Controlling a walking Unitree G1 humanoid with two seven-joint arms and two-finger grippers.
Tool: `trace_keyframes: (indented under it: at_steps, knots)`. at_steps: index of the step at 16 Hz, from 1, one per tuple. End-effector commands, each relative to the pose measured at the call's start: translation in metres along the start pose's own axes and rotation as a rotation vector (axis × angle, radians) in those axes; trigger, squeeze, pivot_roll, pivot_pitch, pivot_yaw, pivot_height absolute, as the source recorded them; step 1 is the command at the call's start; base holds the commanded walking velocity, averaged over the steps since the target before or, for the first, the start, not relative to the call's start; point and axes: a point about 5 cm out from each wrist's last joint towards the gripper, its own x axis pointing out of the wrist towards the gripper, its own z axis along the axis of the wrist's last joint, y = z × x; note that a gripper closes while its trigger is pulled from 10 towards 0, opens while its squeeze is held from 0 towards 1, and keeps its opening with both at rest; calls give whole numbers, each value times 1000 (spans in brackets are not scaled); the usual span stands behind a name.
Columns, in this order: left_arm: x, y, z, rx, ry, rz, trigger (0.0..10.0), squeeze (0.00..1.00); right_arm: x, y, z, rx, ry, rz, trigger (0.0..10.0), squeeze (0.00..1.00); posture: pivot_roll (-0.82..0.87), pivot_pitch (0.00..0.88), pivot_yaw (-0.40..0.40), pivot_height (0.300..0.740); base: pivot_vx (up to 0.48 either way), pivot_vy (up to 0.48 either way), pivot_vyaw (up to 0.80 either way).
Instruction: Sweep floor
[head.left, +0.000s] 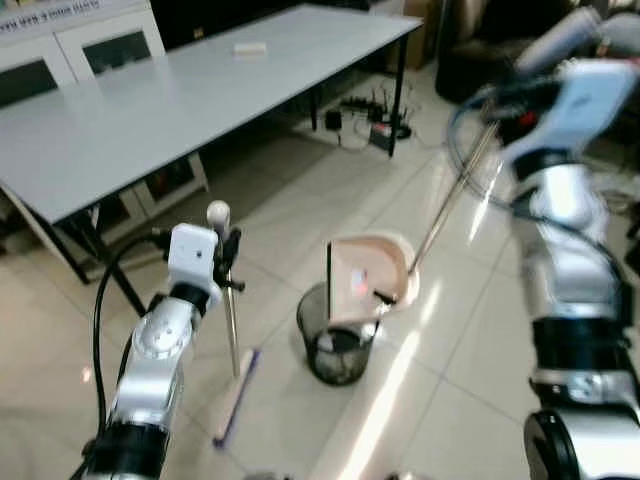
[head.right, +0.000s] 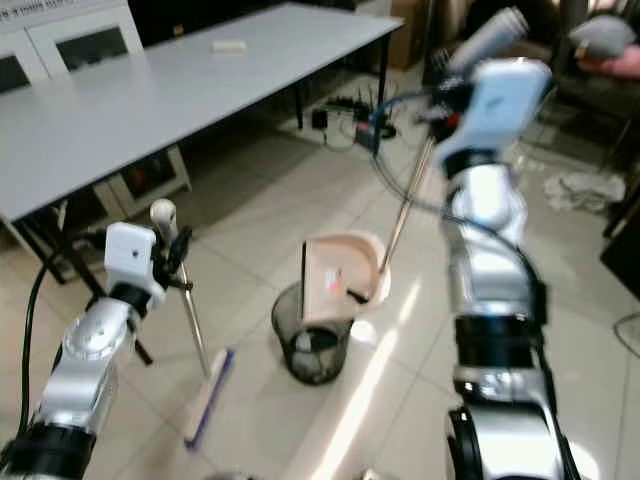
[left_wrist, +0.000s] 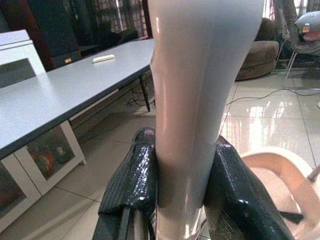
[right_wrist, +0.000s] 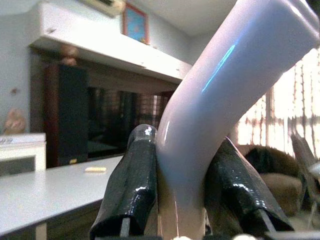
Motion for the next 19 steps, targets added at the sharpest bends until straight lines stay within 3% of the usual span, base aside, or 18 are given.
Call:
trace_keyframes:
  at_steps: [1,4,6,9,13,16,19]
  knots:
    - [3,3,12,27,-50,2,10000,0,8,6,14,-36,-97,34,10000,0,12,27,75,740,0,0,0]
    - [-1,8,14,44,-47,3,10000,0,12,11,2,-87,-127,53,10000,0,48,50,73,740,0,0,0]
    - [-4,13,14,54,-43,12,10000,0,11,28,-5,-82,-137,116,10000,0,51,59,72,740,0,0,0]
    - [-6,11,14,55,-45,14,10000,0,4,62,-13,-178,-206,254,10000,0,63,64,65,740,0,0,0]
    - [-8,11,14,60,-40,10,10000,0,-1,88,-20,-188,-256,365,10000,0,69,59,63,740,0,0,0]
    - [-7,13,14,63,-40,14,10000,0,-15,116,-30,-213,-275,522,10000,0,66,50,60,740,0,0,0]
    - [-7,10,13,61,-39,9,10000,0,-28,129,-36,-275,-298,631,10000,0,62,46,61,740,0,0,0]
